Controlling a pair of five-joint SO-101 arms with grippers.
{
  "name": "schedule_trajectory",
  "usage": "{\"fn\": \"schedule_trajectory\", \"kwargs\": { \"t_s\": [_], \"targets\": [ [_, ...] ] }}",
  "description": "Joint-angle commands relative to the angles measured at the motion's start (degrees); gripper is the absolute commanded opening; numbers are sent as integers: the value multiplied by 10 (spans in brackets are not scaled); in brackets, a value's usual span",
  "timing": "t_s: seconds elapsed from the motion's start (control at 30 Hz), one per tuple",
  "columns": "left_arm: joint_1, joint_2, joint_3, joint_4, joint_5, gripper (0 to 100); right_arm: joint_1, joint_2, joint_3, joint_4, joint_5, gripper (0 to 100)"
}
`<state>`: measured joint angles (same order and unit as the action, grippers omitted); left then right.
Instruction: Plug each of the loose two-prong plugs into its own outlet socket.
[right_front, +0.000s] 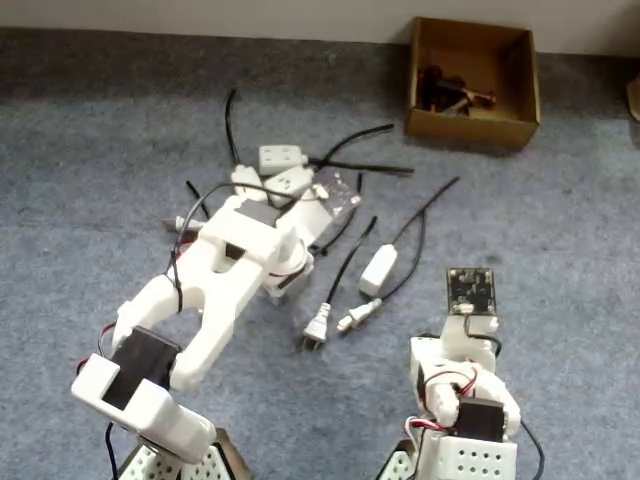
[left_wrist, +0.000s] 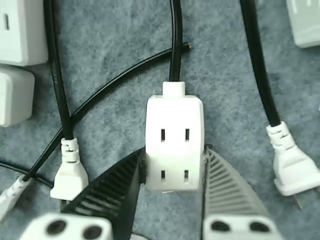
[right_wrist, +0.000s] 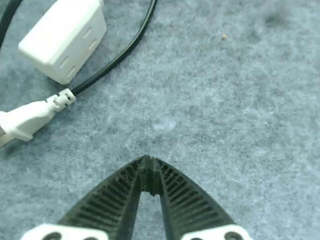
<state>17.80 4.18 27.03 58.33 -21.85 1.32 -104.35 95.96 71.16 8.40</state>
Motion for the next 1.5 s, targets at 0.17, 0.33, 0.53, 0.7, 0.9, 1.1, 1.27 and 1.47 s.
{"fn": "schedule_trajectory", "kwargs": {
  "t_s": [0.17,0.33,0.53,0.7,0.9,1.1,1.27,1.47],
  "targets": [
    [9,-26,-7,-4,3,98,6,-8,73,0,5,6],
    [9,-29,-7,-4,3,159,6,-8,73,0,5,6],
    [9,-91,-6,-4,3,171,6,-8,73,0,5,6],
    [9,-129,-3,-3,3,172,6,-8,73,0,5,6],
    [10,-107,0,-1,3,172,6,-8,73,0,5,6],
    [13,-58,-2,5,3,172,24,-8,73,0,5,6],
    [14,-38,-4,5,3,173,31,-9,73,0,5,6],
    [14,-39,-5,5,3,242,32,-9,73,0,5,6]
  ]
}}
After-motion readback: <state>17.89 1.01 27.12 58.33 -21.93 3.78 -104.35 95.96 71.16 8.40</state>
